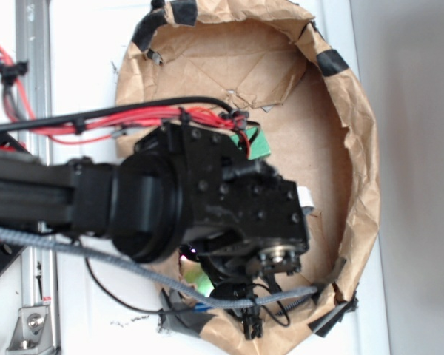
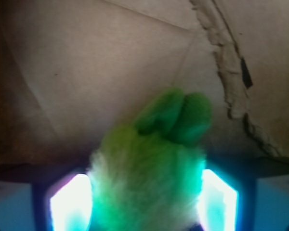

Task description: Grab the green animal.

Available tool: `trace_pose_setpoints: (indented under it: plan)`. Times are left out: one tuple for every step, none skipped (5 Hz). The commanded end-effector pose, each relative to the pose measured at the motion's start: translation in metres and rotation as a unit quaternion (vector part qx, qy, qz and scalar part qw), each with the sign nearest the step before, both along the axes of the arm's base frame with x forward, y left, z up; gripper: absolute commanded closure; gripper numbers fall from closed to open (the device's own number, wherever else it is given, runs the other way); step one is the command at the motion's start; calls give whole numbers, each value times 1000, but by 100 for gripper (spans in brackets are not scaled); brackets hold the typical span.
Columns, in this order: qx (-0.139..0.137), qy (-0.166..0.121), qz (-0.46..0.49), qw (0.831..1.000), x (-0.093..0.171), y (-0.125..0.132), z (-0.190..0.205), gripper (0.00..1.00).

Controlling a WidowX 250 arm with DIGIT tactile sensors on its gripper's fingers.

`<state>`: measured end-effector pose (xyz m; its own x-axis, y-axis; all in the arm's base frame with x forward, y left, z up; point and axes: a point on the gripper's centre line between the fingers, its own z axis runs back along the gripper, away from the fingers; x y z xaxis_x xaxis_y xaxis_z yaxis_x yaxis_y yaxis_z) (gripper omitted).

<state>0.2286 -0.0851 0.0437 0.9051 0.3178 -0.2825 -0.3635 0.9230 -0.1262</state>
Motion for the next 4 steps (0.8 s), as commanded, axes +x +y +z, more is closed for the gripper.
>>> trace_pose_setpoints:
  plan:
    - [52,-89,-77,992,7,17,13,100]
    - [65,-158,-94,981,19,43,62,100]
    - [57,-223,-103,968,21,76,102,100]
    - [69,-251,-114,959,21,96,127,100]
